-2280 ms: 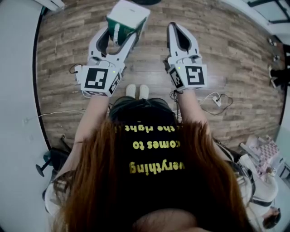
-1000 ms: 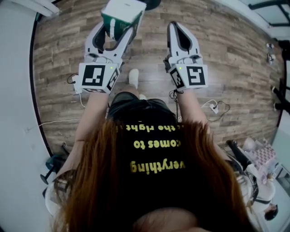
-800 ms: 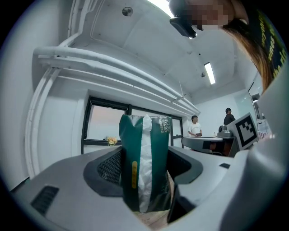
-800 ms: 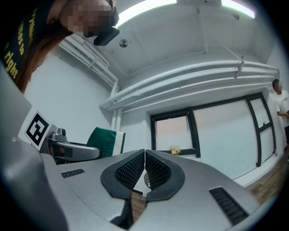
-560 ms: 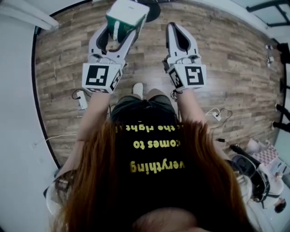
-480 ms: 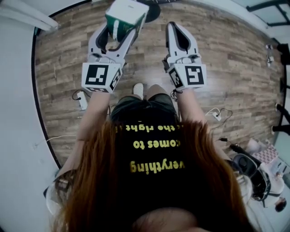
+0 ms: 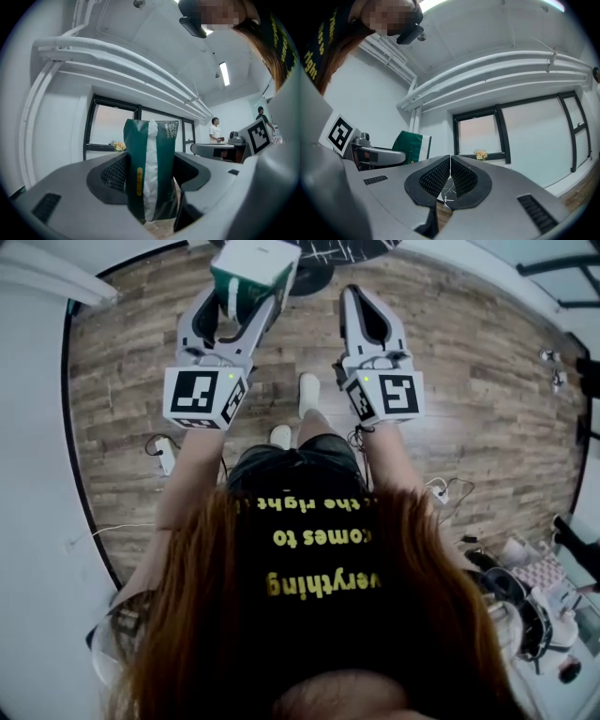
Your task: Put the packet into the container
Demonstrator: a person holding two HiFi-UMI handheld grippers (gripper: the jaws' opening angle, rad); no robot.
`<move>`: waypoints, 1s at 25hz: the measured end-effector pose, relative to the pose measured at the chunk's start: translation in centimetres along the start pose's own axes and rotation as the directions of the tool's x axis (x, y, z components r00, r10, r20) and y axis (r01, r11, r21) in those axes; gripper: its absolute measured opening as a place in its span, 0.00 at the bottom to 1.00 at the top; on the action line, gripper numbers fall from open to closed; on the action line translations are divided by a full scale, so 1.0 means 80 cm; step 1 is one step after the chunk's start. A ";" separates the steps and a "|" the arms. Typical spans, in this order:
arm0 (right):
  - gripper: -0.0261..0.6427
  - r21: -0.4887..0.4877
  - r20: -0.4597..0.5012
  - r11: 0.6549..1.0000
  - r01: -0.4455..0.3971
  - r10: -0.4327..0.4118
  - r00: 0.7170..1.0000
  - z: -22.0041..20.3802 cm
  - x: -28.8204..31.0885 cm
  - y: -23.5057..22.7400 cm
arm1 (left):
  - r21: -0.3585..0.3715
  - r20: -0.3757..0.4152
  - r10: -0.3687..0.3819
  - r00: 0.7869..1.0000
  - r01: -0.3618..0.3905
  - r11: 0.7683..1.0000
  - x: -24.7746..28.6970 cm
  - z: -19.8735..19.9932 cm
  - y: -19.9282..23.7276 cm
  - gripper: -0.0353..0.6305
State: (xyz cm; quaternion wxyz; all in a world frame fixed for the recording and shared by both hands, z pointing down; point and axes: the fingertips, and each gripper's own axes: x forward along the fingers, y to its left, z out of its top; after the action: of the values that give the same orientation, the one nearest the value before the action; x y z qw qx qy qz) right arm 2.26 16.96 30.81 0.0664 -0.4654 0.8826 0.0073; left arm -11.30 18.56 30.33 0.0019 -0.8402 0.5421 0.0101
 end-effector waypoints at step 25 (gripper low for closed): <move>0.07 0.028 -0.014 0.998 -0.053 0.053 0.998 -0.017 0.203 -0.223 | 0.008 -0.005 0.146 0.989 -0.146 0.989 0.256 -0.003 0.087 0.47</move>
State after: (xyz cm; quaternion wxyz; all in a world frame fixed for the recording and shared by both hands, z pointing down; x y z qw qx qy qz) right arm 7.67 -6.59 31.04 0.0659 -0.4409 0.8951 -0.0066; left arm -9.22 -2.98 30.20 0.0026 -0.7983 0.6022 0.0059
